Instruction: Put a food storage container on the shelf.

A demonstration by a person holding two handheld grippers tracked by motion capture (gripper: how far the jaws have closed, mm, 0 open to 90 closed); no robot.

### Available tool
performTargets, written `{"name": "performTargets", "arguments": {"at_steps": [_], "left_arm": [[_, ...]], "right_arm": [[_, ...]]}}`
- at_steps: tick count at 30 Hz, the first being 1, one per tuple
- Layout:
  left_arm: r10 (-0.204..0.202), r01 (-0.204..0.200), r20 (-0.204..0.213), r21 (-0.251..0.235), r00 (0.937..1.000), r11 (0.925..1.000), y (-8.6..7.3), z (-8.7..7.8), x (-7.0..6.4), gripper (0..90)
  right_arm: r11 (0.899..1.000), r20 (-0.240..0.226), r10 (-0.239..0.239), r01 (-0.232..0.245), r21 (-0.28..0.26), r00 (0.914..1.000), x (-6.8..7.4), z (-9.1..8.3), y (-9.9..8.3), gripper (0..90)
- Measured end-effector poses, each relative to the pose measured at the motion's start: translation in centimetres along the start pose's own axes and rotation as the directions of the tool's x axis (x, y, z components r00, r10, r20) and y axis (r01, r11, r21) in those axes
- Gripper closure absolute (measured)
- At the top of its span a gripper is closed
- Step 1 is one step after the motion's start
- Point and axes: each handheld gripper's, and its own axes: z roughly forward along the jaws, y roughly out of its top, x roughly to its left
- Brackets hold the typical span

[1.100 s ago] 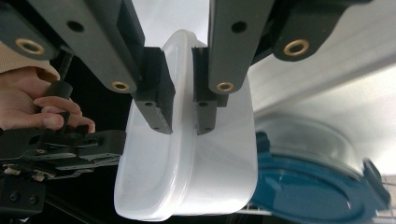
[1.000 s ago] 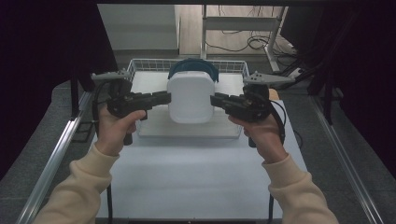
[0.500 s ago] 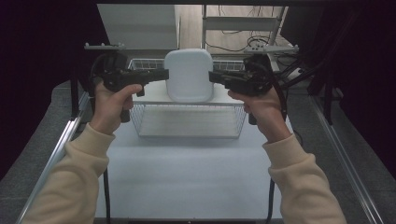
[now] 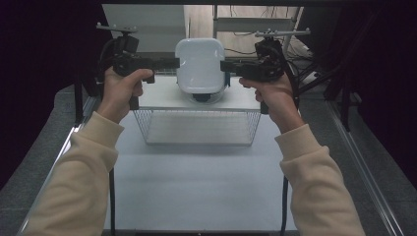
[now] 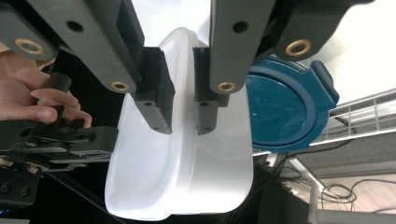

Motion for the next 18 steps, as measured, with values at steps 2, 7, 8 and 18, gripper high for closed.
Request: {"name": "performTargets", "arguments": {"at_steps": [2,7,8,18], "left_arm": [[-0.015,0.015,-0.004,0.005,0.9999,0.9999,0.1,0.4,0.4,78.5],[-0.053,0.053,-0.017,0.027,0.9985,0.9982,0.2,1.3,1.4,78.5],[-0.058,0.058,-0.02,0.028,0.9981,0.9979,0.3,1.5,1.6,78.6],[-0.135,0.135,0.013,0.014,0.9908,0.9908,0.8,2.5,3.2,78.6]], "right_arm": [[1.0,0.004,0.012,-0.012,0.011,0.9999,-0.4,0.4,0.0,78.3],[0.997,0.003,0.064,-0.064,0.047,0.998,-1.6,1.4,0.0,78.3],[0.996,0.004,0.072,-0.072,0.048,0.9974,-1.8,1.6,0.0,78.3],[0.986,-0.016,0.157,-0.156,0.065,0.9874,-3.6,2.7,0.3,76.7]]}}
